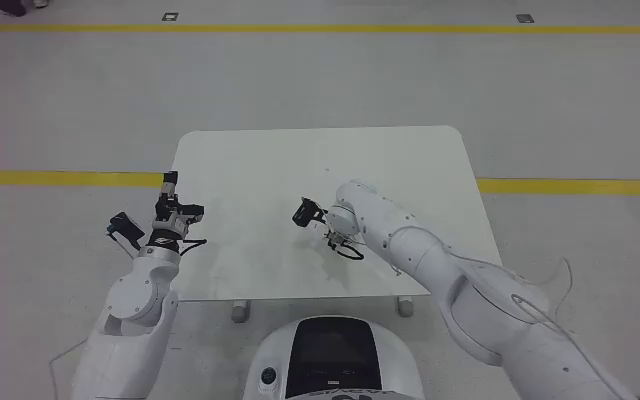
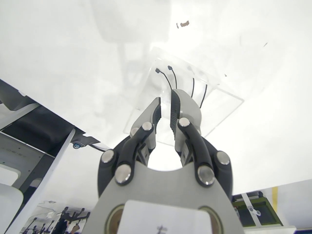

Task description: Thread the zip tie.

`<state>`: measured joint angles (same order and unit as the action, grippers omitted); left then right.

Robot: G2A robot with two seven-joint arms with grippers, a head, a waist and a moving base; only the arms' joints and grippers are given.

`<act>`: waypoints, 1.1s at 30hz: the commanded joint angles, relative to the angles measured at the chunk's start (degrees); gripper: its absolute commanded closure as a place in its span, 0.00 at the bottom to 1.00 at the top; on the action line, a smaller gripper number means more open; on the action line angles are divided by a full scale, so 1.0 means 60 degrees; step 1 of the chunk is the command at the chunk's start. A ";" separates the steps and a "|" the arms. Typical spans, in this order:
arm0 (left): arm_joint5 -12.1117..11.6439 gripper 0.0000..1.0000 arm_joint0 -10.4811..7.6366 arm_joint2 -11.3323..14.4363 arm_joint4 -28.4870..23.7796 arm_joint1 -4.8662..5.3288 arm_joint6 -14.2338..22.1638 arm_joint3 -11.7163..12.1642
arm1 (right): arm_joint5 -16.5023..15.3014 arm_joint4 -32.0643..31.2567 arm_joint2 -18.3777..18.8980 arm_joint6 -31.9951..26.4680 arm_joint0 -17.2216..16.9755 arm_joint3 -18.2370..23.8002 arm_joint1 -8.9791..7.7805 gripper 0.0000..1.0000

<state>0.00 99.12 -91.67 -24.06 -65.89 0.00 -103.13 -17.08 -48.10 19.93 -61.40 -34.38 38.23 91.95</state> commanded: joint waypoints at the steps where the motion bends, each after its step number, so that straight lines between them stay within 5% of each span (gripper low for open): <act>1: 0.0000 0.00 0.0000 0.0000 0.0000 0.0000 0.0000 0.0000 | -0.0041 0.0003 0.0001 0.0048 0.0016 -0.0163 0.0067 0.89; 23: 0.0000 0.00 0.0000 0.0000 0.0000 0.0000 0.0000 0.0000 | -0.0400 -0.0020 0.0012 0.0245 0.0246 -0.1771 0.0867 1.00; 32: 0.0000 0.00 0.0000 0.0000 0.0000 0.0000 0.0000 0.0000 | -0.0363 -0.0150 0.0047 0.0205 0.0412 -0.1939 0.1063 1.00; 33: 0.0000 0.00 0.0000 0.0000 0.0000 0.0000 0.0000 0.0000 | -0.0337 -0.0177 0.0061 0.0201 0.0432 -0.1932 0.1075 0.94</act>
<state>0.00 99.12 -91.67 -24.06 -65.89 0.00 -103.13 -19.23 -49.04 20.23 -60.19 -31.87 26.60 98.35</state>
